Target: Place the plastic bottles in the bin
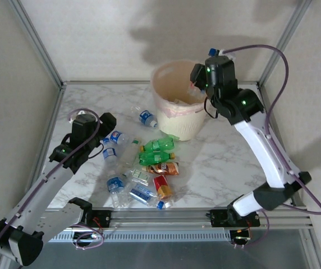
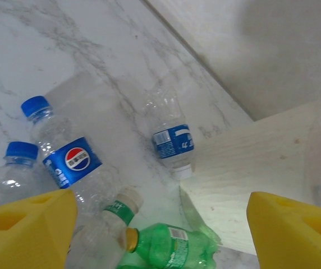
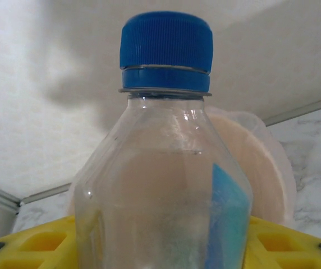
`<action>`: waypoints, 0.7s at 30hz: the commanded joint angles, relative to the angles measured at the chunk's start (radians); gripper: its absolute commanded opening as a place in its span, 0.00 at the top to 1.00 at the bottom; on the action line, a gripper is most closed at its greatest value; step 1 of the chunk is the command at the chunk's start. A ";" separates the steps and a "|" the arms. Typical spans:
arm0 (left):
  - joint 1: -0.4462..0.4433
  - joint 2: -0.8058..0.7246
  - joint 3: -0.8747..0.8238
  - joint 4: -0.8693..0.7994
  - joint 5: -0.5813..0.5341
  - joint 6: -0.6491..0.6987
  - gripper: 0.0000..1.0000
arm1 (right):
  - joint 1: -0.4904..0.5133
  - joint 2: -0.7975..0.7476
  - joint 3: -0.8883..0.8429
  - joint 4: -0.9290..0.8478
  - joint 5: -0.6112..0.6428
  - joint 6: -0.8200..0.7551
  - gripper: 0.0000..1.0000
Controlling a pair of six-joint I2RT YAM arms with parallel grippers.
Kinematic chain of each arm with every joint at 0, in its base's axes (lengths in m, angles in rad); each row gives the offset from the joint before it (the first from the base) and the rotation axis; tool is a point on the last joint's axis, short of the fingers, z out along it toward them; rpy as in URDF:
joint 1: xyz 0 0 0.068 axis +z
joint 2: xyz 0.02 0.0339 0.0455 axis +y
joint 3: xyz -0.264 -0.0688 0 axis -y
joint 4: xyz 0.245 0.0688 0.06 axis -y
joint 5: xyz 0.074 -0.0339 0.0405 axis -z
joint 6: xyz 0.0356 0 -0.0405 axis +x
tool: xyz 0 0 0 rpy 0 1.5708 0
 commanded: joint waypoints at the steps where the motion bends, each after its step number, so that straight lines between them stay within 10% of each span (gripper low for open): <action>1: 0.008 -0.036 -0.020 -0.071 -0.050 0.021 0.20 | -0.041 0.046 0.042 0.050 -0.096 -0.041 0.45; 14: 0.005 -0.096 -0.094 -0.168 -0.057 0.028 0.22 | -0.086 0.154 -0.038 0.127 -0.250 -0.031 0.43; 21: 0.002 -0.120 -0.118 -0.220 -0.073 0.021 0.22 | -0.086 0.176 -0.067 0.143 -0.268 -0.011 0.15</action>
